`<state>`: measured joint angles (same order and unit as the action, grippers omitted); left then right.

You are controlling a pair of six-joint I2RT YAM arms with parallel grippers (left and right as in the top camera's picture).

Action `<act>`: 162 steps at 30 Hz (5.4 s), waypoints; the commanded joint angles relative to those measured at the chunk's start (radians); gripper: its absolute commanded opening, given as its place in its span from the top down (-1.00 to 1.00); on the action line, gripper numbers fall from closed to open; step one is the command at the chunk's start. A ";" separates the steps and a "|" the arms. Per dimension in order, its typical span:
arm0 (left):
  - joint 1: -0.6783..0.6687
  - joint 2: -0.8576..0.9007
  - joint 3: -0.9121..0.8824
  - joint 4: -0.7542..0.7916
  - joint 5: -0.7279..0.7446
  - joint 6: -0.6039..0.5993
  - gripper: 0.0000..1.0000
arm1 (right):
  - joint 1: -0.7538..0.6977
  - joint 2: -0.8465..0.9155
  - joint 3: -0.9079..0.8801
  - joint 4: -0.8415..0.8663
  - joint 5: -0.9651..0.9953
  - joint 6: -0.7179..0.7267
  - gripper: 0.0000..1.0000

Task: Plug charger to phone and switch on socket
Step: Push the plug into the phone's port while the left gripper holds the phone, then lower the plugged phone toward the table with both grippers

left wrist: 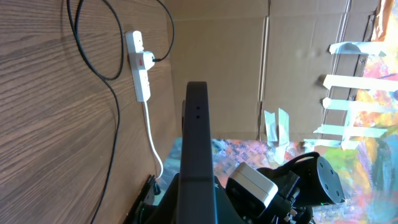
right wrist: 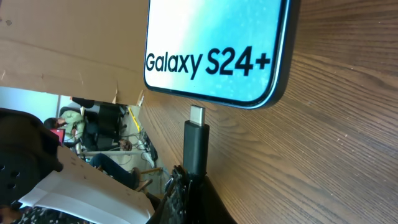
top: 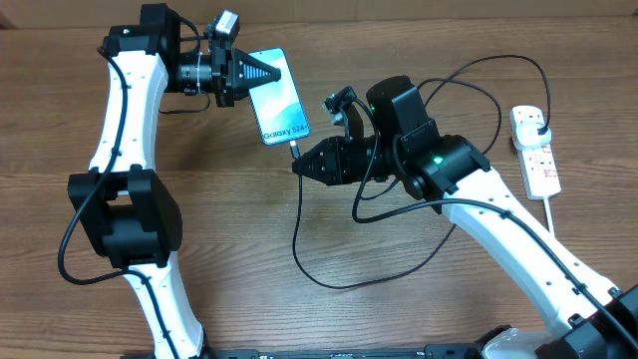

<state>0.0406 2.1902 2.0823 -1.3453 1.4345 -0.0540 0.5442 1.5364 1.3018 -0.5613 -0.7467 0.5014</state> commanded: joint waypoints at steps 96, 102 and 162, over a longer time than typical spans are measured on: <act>-0.068 -0.029 0.021 -0.309 -0.035 0.349 0.92 | -0.017 -0.007 -0.001 0.067 0.092 -0.004 0.92; -0.068 -0.029 0.021 -0.330 -0.036 0.369 0.91 | -0.023 -0.007 -0.001 0.072 0.096 -0.004 0.92; -0.074 -0.007 -0.217 0.086 -0.558 0.097 0.91 | -0.023 0.000 -0.007 -0.115 0.258 -0.004 -0.16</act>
<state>-0.0322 2.1910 1.9034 -1.2938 0.8734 0.0959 0.5243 1.5364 1.2743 -0.6739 -0.5053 0.5007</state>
